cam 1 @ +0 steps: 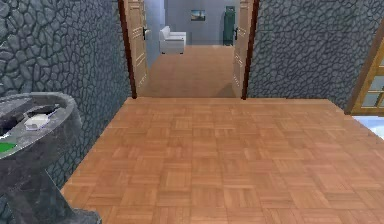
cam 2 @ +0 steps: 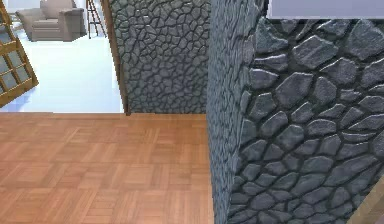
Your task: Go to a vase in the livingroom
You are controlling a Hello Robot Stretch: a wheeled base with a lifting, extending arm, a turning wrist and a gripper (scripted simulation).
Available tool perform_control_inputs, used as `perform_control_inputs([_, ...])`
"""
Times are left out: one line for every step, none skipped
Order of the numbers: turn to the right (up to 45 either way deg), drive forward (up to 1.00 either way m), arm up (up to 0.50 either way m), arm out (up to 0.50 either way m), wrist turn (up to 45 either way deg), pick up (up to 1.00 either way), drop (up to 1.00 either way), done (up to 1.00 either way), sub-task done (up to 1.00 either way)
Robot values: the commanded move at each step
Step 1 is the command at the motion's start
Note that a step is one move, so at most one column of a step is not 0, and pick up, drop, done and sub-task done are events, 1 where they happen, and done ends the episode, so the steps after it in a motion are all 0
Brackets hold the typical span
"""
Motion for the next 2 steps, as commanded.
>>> perform_control_inputs([3.0, 0.0, 0.0, 0.0, 0.0, 0.0, 0.0, 0.0, 0.0])
perform_control_inputs([0.0, 1.0, 0.0, 0.0, 0.0, 0.0, 0.0, 0.0, 0.0])
